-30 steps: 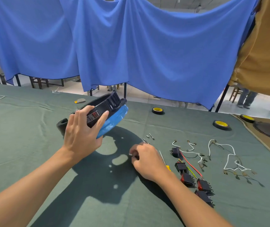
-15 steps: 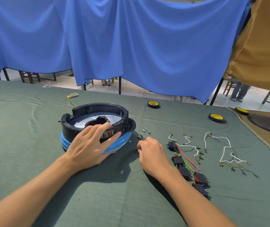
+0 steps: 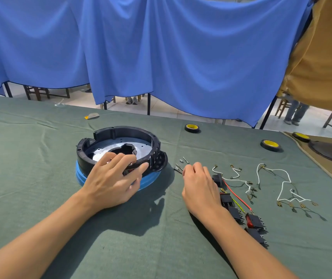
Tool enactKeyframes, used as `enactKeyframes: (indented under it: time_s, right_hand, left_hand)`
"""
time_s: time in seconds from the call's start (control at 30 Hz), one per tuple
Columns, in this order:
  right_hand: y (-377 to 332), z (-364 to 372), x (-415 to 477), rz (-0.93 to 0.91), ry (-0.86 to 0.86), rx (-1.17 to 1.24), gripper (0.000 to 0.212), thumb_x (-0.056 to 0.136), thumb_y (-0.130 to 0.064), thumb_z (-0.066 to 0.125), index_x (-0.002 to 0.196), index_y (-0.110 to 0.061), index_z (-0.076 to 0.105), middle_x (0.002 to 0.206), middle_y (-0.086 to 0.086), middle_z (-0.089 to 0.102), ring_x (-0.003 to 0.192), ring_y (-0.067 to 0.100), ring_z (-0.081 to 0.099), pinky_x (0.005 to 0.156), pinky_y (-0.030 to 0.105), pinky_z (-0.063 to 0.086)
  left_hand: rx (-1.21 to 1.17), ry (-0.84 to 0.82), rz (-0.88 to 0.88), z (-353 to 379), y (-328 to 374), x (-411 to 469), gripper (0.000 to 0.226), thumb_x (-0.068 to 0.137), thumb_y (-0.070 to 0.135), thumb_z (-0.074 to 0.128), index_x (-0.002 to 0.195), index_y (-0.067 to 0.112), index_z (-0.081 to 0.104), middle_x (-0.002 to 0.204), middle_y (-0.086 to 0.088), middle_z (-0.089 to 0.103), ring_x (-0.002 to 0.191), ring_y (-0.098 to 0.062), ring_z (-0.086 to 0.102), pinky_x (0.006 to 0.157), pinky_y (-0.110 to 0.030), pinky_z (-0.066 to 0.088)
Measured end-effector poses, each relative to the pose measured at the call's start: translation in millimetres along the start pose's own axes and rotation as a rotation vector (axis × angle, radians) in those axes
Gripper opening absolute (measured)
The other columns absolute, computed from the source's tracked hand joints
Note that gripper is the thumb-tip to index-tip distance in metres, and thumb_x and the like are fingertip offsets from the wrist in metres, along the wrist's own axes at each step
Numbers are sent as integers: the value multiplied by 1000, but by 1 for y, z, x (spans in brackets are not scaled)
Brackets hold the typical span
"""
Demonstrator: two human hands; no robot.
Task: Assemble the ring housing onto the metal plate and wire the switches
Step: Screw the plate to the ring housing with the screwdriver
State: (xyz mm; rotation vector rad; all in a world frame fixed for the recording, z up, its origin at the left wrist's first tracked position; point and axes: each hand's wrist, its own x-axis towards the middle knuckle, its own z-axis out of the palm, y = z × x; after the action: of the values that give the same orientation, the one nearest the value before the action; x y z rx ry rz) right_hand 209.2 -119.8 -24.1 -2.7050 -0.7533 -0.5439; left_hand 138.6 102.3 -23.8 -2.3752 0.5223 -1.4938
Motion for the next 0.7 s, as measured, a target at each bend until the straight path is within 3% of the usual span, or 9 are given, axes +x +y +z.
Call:
enactKeyframes:
  time_s: [0.1,0.17,0.23,0.3,0.4,0.57,0.7]
  right_hand:
    - [-6,-1,-2,-32,26,7,24,82,-2,51,104,-12,49,108,8,50,100,29,48,70,34,36]
    - [-9,-1,-5,-68,24,28,24,82,-1,49,103,-12,50,106,8,54,99,30,50,71,35,36]
    - [-13,-2,-7,-101,24,44,20,85,-4,50,103,-13,51,104,6,56,97,30,52,69,32,31]
    - [-14,-3,-9,-118,24,55,17,88,-8,50,104,-15,51,104,4,56,97,29,52,69,32,29]
    - [-15,-4,-12,-113,31,85,18,86,-6,50,102,-14,52,102,4,57,95,28,53,70,32,32]
    - [-13,-2,-11,-73,56,134,16,93,-10,45,105,-16,54,103,2,58,96,25,52,74,33,36]
    - [-12,-1,-10,-36,61,131,14,94,-12,44,105,-16,53,103,3,58,96,26,52,73,35,35]
  left_hand:
    - [104,39,-123,-1,10,24,15,83,15,61,71,13,70,68,-2,62,61,-26,58,62,-39,43]
    - [174,-85,-250,2,18,45,23,86,16,58,63,12,62,61,-2,56,59,-28,54,61,-38,41]
    - [176,-285,-397,8,26,66,23,87,22,60,66,11,62,63,-5,58,64,-30,55,63,-38,40]
    - [134,-505,-555,18,33,83,25,93,32,55,79,11,62,79,-7,66,80,-31,60,70,-37,38]
    - [127,-656,-695,36,40,95,31,99,38,45,93,12,62,94,-7,69,92,-31,63,71,-36,29]
    - [229,-737,-593,42,45,82,17,99,22,47,83,18,51,80,-3,71,74,-26,68,57,-31,26]
    - [233,-696,-463,34,35,71,24,101,28,40,85,17,54,72,-2,68,64,-27,64,48,-31,10]
